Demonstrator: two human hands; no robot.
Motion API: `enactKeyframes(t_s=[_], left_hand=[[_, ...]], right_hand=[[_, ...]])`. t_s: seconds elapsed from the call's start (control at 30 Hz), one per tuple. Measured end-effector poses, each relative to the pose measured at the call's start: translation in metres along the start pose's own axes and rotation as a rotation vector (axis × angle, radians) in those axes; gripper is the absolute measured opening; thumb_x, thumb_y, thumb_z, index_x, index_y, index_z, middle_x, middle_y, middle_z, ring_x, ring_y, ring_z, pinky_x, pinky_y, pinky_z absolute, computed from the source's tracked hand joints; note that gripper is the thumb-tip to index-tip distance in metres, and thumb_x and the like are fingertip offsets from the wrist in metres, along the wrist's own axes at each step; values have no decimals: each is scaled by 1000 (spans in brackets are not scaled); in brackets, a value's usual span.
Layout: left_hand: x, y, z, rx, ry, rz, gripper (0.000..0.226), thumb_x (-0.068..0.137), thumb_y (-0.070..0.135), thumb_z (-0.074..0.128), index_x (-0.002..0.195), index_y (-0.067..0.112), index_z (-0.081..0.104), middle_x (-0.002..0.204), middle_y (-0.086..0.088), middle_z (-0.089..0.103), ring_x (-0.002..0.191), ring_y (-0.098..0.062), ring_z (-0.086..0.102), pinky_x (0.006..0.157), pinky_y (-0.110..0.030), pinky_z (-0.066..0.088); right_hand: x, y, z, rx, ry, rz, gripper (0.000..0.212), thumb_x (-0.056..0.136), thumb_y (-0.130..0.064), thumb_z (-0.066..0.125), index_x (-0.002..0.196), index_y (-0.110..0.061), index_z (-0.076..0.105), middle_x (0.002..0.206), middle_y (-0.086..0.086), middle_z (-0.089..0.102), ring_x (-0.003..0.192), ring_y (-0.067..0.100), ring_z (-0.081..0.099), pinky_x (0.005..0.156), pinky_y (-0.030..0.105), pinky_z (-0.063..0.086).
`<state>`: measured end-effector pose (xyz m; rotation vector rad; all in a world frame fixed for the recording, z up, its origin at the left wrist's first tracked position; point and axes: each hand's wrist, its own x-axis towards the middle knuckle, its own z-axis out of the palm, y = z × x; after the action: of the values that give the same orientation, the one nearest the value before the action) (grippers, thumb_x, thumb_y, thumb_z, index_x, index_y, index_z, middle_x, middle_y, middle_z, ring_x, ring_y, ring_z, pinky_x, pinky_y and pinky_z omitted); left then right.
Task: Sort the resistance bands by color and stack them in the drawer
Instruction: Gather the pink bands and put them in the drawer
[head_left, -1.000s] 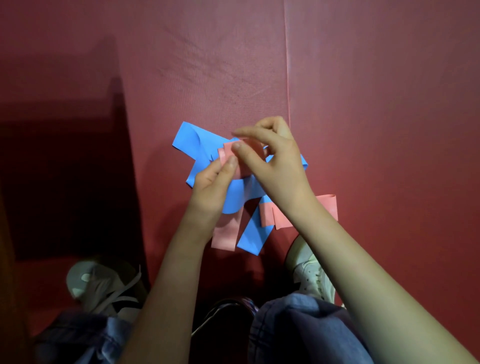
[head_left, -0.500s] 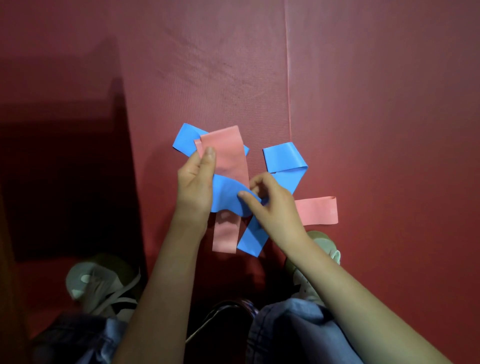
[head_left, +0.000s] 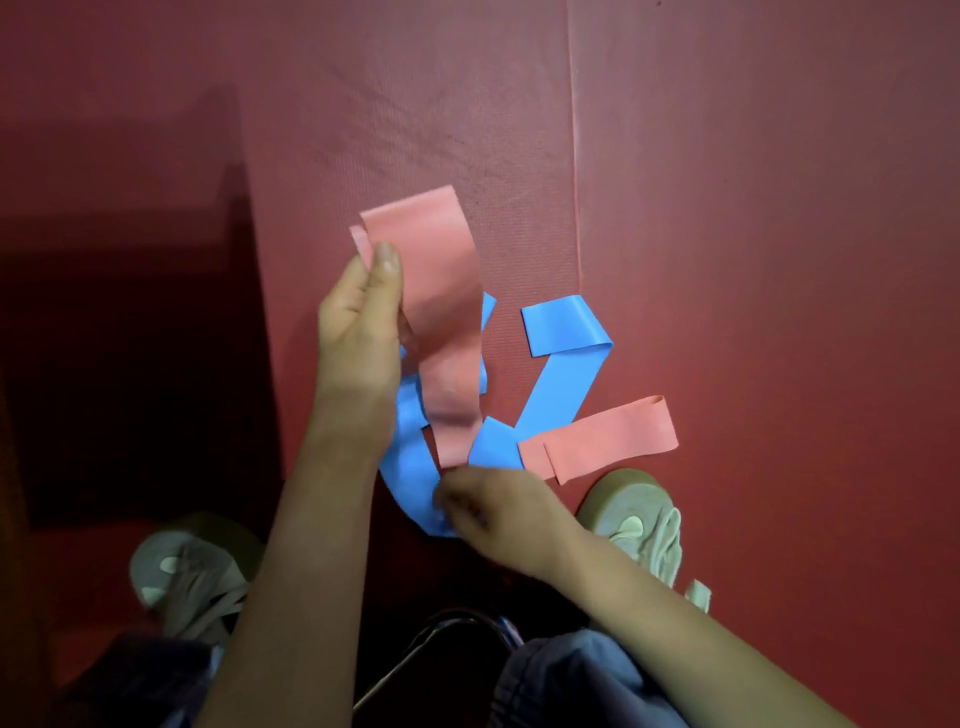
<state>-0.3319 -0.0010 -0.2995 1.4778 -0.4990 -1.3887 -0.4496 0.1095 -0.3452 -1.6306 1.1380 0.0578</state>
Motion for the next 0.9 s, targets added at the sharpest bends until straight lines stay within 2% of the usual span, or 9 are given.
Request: enactKeyframes(t_s=[0.1,0.13,0.2,0.27,0.37,0.47,0.63,0.73,0.9], left_hand=[[-7,-8,-1,29,-41,-55,25,89,22,46,71,18,62,64,8,66,67,-8,60,68,-21,51],[-9,-10,1,58,-59,-58,23,91,21,45,73,19,60,60,9,65,64,-5,59,64,-18,49],[-12,-13,5,87,-76,-57,27,95,13,38,75,18,56,52,13,64,54,4,57,56,-10,45],[-14,-14,6,82,-81,-60,30,96,10,33,77,18,55,52,14,65,52,5,59,55,-9,46],[-15,-15,5,85,-120,-60,28,96,12,36,81,20,59,60,16,69,61,4,63,63,-12,51],[-16,-18,3,74,-122,-69,23,94,18,41,81,21,60,63,14,69,65,2,64,69,-15,53],[-16,-20,5,74,-57,-82,28,93,24,40,75,23,61,63,12,67,63,0,61,67,-17,51],[-17,-19,9,25,-55,-110,34,97,18,33,75,21,59,61,12,66,61,1,61,64,-15,50],[-17,-14,11,-96,-79,-141,35,98,20,26,85,17,58,66,9,70,66,0,65,65,-16,53]], right_hand=[[11,-15,-32,378,560,33,19,81,-30,40,84,-22,57,75,4,58,67,11,50,68,25,45],[16,-20,-45,475,682,34,16,81,-31,42,87,-25,56,74,4,56,66,10,50,67,19,43],[28,-33,-69,567,796,33,12,80,-34,50,91,-31,52,79,0,54,68,3,50,67,10,41],[35,-38,-82,620,826,48,17,80,-28,57,96,-26,53,83,-7,50,67,-4,47,66,4,38],[39,-37,-91,600,864,39,18,80,-19,56,98,-17,60,84,-7,50,73,-1,49,69,5,38],[40,-37,-94,600,836,6,4,80,-15,59,82,-17,61,77,0,56,70,5,52,66,11,42],[35,-38,-91,570,842,-75,12,82,-9,58,77,-20,57,77,-8,49,68,10,51,65,25,45],[33,-40,-92,638,785,-105,21,82,-9,55,75,-29,53,70,-17,55,68,3,51,68,15,44],[29,-40,-98,683,857,-139,24,81,-10,56,76,-33,53,63,-25,58,63,-8,49,66,8,40]])
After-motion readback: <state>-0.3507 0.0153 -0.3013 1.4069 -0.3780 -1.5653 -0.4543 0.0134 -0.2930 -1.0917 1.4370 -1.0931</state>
